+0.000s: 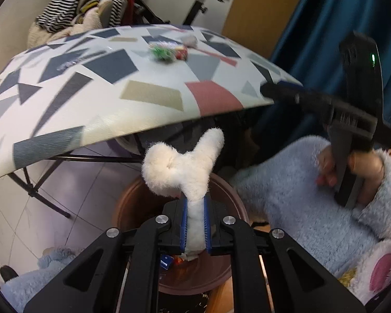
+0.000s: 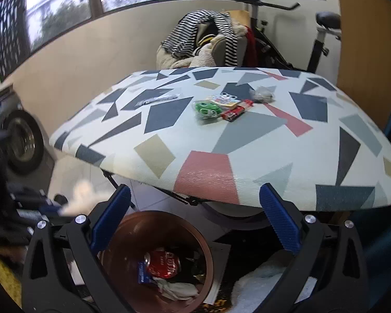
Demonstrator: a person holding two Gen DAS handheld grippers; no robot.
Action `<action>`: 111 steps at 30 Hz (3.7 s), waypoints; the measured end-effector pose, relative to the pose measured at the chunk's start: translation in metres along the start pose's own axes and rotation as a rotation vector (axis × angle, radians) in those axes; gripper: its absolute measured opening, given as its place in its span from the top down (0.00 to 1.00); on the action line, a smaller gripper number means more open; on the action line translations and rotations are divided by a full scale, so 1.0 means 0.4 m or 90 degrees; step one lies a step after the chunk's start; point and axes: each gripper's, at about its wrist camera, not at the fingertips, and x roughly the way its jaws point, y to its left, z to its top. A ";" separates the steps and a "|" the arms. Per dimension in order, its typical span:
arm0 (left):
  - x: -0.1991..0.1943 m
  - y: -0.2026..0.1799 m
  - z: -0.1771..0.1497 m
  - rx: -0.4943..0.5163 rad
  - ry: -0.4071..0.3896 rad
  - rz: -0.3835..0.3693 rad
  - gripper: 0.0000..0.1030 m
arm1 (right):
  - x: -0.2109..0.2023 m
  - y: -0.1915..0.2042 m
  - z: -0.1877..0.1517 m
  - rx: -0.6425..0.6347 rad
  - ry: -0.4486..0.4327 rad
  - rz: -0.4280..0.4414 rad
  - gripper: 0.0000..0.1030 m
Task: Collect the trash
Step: 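Lower the white cotton piece into the brown bin and open the left tool, then move both tools back over the ironing board, then grasp the green tape roll in its plastic bag with the right tool, then grasp the clear-wrapped plastic spoon with the left tool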
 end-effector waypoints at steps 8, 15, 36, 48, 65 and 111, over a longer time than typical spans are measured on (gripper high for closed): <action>0.067 -0.018 0.028 0.009 0.021 -0.038 0.90 | -0.019 -0.045 0.002 0.053 -0.011 0.002 0.06; 0.116 -0.042 0.037 0.041 0.031 -0.063 0.41 | -0.018 -0.053 -0.001 0.052 -0.010 0.000 0.06; -0.128 0.190 0.173 -0.077 -0.159 0.126 0.06 | 0.032 -0.001 0.040 -0.007 0.048 -0.020 0.06; -0.156 0.318 0.263 -0.108 -0.192 0.146 0.06 | 0.130 -0.044 0.165 0.028 0.063 0.006 0.05; -0.070 0.457 0.326 -0.165 -0.173 0.145 0.06 | 0.396 -0.026 0.321 -0.036 0.123 0.005 0.25; 0.284 0.493 0.603 0.151 0.039 0.187 0.45 | 0.310 -0.034 0.313 0.048 0.011 -0.002 0.67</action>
